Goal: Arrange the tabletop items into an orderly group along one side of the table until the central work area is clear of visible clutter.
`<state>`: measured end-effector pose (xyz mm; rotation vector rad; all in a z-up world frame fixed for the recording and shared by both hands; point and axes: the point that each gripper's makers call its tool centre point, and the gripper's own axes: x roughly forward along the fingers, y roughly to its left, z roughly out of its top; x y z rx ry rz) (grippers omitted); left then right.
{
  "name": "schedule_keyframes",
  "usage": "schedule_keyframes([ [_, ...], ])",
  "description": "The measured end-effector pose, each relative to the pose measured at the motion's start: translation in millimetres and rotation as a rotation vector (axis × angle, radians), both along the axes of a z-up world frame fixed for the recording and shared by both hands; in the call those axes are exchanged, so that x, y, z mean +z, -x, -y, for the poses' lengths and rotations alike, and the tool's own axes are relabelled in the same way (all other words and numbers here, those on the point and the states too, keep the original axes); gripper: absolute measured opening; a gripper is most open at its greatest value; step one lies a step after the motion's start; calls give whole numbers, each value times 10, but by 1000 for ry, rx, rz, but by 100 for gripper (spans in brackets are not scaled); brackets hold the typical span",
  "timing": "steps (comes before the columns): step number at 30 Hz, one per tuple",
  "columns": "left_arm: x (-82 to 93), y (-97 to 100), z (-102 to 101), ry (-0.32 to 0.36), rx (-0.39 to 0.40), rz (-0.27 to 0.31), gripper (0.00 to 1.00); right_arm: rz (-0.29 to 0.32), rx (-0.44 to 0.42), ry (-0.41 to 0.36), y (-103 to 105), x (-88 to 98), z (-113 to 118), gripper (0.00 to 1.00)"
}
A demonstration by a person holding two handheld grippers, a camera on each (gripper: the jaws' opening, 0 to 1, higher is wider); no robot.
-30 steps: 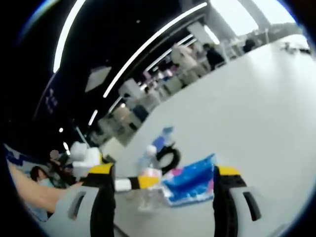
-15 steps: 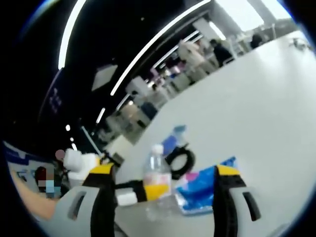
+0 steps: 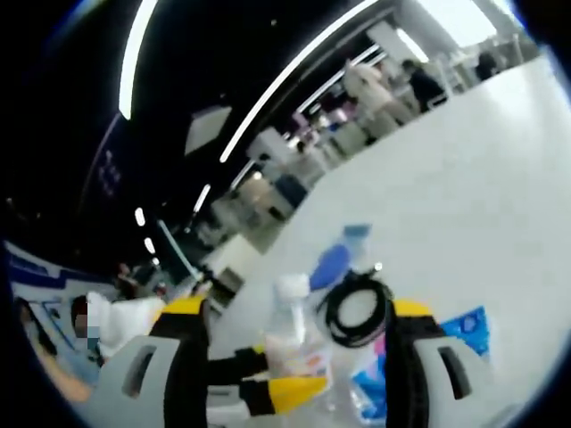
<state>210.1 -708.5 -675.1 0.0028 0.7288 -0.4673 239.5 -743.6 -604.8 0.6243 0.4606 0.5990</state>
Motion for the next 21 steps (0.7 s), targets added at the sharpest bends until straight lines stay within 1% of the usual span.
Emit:
schedule_keyframes([
  [4, 17, 5, 5, -4, -10, 13, 34, 13, 26, 4, -65, 30, -95, 78],
  [7, 29, 7, 2, -2, -11, 17, 34, 23, 37, 8, -93, 43, -122, 77],
  [10, 46, 14, 2, -1, -12, 21, 34, 46, 40, 5, -105, 79, -135, 77],
  [11, 50, 14, 1, 0, -10, 21, 34, 65, 41, -2, -111, 115, -150, 77],
  [15, 64, 15, 12, 3, -11, 26, 34, 83, 75, 32, -88, 109, -210, 76],
  [21, 86, 26, 19, -2, -21, 36, 34, 100, 98, 56, -96, 99, -281, 69],
])
